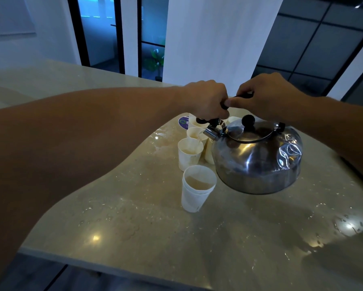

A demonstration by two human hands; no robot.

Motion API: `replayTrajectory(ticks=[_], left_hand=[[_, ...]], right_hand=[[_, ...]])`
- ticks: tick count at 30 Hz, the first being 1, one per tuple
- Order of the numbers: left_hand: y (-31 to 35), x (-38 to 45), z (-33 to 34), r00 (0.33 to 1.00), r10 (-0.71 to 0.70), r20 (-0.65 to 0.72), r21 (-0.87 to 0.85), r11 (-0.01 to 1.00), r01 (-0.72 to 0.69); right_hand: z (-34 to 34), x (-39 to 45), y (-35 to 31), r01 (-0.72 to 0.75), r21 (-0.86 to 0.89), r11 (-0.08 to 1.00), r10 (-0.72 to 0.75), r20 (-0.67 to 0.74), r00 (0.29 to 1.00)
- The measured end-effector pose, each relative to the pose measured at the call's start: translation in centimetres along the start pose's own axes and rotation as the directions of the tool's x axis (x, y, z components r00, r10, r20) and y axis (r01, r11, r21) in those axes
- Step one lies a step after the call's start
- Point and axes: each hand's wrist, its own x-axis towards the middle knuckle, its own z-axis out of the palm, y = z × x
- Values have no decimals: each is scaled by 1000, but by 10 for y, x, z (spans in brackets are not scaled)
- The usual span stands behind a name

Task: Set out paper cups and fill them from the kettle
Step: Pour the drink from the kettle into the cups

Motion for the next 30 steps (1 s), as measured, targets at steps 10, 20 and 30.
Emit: replayTrajectory(ticks=[10,20,30], left_hand=[[1,-1,2,999,-20,41,-18,1000,20],[2,0,3,998,-25,60,-39,999,28],[1,-2,5,997,-36,72,-78,996,42]], right_hand=[[1,0,-1,27,-41,999,-26,21,999],[0,-1,-1,37,-55,998,-35,23,999],[-2,-2,-7,51,-82,995,-46,56,997]])
